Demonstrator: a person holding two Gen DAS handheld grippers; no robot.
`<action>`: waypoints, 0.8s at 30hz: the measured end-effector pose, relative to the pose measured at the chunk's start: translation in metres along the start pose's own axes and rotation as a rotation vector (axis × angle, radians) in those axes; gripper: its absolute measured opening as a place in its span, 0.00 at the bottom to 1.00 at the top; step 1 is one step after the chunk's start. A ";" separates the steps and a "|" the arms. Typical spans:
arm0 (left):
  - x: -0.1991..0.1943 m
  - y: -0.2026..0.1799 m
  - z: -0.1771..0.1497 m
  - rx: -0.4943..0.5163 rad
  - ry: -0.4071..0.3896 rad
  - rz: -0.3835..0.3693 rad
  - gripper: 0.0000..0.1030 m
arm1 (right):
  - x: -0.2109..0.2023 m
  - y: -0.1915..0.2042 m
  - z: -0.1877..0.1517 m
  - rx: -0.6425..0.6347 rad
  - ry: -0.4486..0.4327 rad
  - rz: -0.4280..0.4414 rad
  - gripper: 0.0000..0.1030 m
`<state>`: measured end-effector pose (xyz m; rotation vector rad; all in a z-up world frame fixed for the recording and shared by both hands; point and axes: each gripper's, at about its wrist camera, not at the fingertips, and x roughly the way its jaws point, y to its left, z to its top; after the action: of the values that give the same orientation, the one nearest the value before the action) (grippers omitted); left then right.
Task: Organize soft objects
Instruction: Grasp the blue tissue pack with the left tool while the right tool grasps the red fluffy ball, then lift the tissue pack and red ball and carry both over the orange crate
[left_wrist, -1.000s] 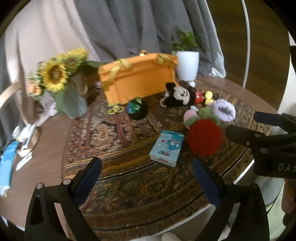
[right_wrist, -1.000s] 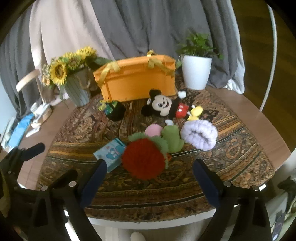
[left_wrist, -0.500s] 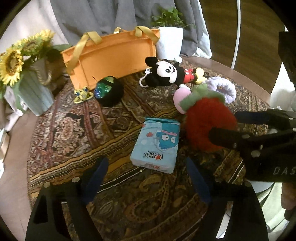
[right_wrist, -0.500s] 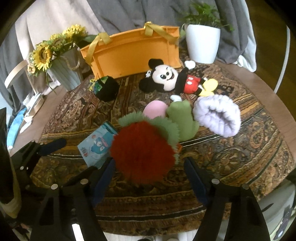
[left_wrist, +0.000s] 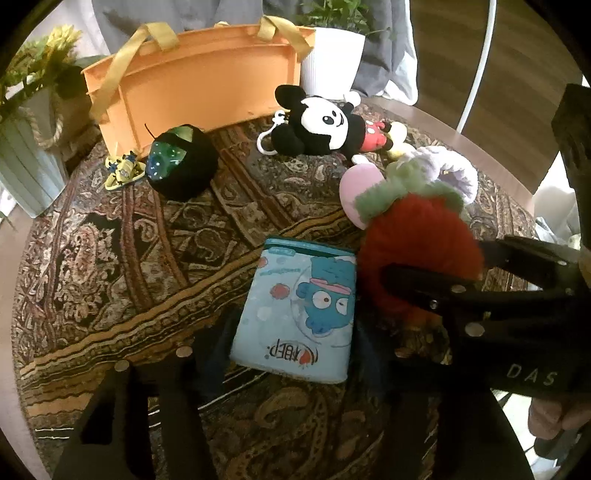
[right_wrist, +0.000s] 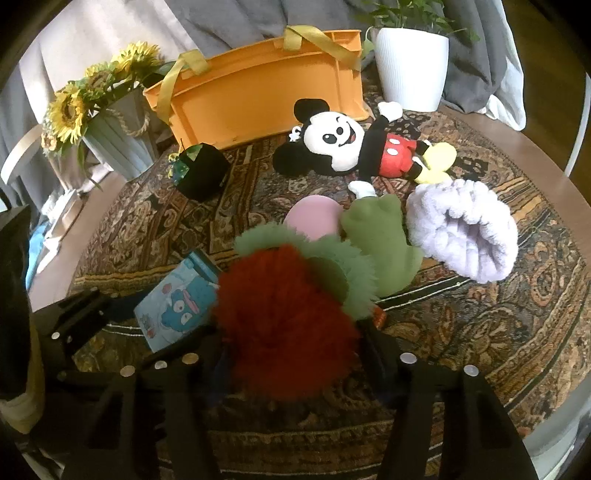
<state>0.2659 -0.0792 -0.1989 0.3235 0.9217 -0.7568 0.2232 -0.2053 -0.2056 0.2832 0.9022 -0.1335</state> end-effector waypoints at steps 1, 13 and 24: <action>0.000 0.000 0.001 0.001 0.000 0.005 0.54 | 0.001 0.000 0.000 0.002 -0.003 0.004 0.53; -0.015 0.014 -0.006 -0.072 -0.029 0.027 0.53 | -0.006 0.009 0.000 0.000 -0.046 -0.015 0.41; -0.065 0.015 0.002 -0.125 -0.153 0.096 0.53 | -0.052 0.016 0.017 -0.011 -0.150 -0.021 0.41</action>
<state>0.2537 -0.0404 -0.1455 0.1953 0.7994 -0.6234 0.2075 -0.1949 -0.1519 0.2502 0.7568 -0.1671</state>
